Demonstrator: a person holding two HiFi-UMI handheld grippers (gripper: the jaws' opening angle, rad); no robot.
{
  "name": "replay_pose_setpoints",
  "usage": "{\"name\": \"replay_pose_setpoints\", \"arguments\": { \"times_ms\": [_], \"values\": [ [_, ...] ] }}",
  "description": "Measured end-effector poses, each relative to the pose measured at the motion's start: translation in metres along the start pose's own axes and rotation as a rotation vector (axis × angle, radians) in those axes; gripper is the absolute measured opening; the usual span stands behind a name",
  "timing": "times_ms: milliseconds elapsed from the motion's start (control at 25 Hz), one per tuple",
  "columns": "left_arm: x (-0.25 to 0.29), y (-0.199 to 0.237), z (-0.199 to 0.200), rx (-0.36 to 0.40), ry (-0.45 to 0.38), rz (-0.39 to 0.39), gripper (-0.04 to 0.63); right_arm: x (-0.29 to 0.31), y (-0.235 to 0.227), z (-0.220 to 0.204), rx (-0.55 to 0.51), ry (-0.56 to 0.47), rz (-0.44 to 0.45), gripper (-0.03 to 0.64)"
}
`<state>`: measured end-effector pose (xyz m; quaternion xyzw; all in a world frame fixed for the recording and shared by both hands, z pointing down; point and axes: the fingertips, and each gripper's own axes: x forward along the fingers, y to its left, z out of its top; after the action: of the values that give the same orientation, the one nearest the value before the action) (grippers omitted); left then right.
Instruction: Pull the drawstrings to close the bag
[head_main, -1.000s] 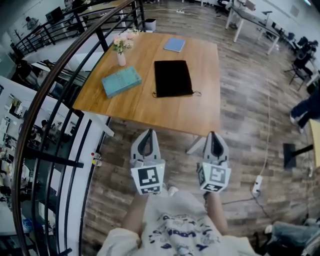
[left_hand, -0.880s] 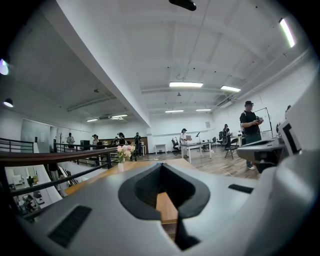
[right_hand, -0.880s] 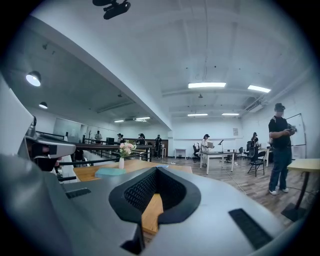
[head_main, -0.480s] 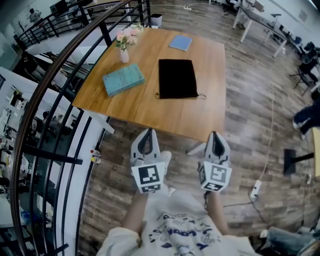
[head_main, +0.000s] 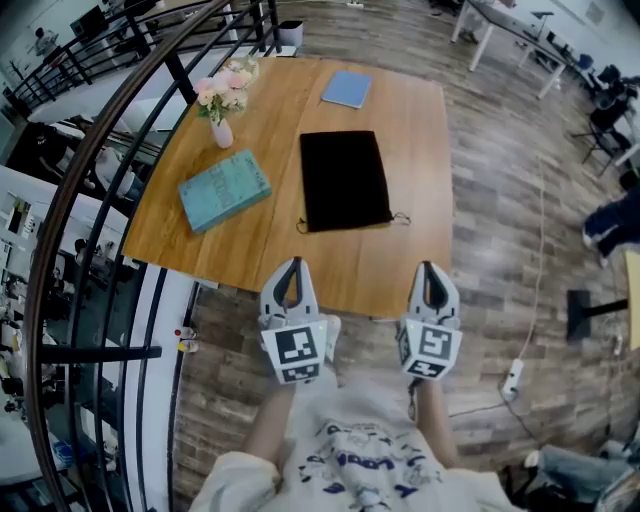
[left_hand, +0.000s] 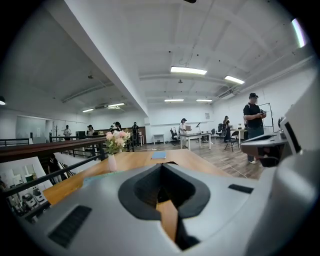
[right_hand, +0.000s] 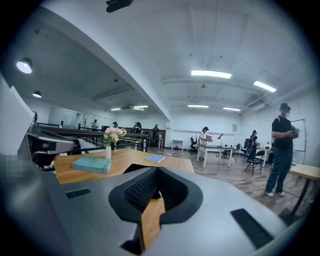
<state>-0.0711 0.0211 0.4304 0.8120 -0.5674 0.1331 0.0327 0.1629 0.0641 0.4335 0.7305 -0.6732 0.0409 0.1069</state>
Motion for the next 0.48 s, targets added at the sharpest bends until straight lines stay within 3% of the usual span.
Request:
{"name": "replay_pose_setpoints", "arguments": {
  "times_ms": [480],
  "values": [
    [0.106,0.019,-0.034,0.005,0.203,-0.067,0.002,0.110,-0.015,-0.020,-0.001,0.158,-0.030,0.002]
  ]
}}
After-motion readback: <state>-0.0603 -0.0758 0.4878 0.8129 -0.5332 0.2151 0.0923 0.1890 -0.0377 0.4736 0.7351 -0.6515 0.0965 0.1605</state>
